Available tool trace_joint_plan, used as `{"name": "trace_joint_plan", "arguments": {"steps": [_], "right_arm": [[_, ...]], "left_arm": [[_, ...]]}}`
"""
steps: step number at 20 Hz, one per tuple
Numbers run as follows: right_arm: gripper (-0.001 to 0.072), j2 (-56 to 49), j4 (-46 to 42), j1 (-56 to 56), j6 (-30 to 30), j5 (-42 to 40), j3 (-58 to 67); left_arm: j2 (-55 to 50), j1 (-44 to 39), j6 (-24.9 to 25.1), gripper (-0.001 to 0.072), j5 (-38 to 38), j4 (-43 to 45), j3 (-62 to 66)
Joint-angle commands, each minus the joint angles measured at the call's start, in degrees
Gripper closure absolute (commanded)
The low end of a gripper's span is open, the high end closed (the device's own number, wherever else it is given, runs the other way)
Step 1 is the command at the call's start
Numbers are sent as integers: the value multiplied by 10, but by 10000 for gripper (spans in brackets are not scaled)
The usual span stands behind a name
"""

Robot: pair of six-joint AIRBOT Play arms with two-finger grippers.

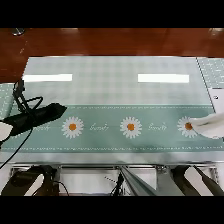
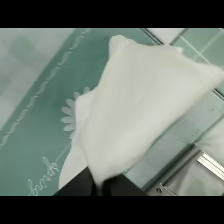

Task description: Fold the shirts.

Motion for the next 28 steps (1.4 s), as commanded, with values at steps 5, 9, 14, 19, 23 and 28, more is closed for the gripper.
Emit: {"name": "trace_joint_plan", "arguments": {"steps": [5,9,14,19,23,28], "right_arm": [[691,163,-162,-152,3,-30,-192],[688,223,-215,-193,3,-55,-268],[92,203,-188,-199,-29,-98,-304],[698,58,161,-193,-152,-163,-187],[691,-63,344,47,-169,-244,-83],[692,-156,111,466,-176,-406,-72]], "left_arm": [[-2,0,0,678,19,-3,0],[-12,-7,0,679,29,-34,0],[-21,-31,25,679,41,-34,1],[-63,32,76,680,16,-30,124],[-198,-3,102,680,-49,-31,326],[-329,-138,122,680,-88,84,445]]}}
